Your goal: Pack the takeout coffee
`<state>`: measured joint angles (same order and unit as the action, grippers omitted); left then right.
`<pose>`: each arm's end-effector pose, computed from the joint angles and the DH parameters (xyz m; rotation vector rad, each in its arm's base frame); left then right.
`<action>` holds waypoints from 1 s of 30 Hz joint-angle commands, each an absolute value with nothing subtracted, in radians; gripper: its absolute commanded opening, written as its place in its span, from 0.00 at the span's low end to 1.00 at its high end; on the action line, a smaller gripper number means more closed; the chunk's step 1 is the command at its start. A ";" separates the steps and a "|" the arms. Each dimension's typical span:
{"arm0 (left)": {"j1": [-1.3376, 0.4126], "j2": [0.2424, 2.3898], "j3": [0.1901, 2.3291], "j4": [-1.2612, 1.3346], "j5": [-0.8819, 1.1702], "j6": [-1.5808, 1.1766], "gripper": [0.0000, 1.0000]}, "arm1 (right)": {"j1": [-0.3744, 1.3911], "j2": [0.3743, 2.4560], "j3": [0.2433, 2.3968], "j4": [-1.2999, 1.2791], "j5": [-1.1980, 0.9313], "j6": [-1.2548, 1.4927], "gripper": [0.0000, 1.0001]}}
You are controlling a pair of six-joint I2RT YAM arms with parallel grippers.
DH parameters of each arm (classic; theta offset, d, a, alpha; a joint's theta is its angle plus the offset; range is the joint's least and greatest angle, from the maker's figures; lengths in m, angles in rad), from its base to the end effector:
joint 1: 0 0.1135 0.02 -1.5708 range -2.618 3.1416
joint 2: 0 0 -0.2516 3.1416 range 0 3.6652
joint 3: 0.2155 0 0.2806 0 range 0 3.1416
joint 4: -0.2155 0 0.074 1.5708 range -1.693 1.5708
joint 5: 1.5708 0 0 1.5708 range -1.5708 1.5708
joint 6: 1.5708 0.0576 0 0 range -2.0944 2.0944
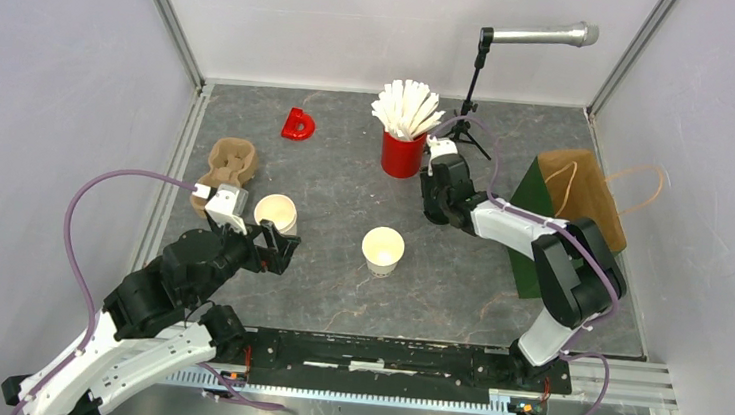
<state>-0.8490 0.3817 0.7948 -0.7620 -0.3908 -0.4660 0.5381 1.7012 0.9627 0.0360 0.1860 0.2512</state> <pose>0.1044 -0.0854 0.3287 0.1035 1.9234 -0.5177 0.3451 0.1935 0.1384 -0.2269 2.2559 0.2088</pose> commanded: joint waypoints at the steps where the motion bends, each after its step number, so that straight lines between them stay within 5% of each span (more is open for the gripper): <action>1: -0.853 0.378 0.797 -0.744 -0.396 -0.480 1.00 | 0.546 1.707 1.006 0.052 0.203 0.264 0.33; 30: -0.853 0.383 0.798 -0.743 -0.391 -0.480 1.00 | 0.555 1.745 1.052 0.002 0.235 0.279 0.30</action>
<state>-0.8490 0.3817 0.7948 -0.7620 -0.3904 -0.4660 0.5510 1.7348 1.0073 -0.0090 0.2157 0.2653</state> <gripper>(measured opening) 0.994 0.305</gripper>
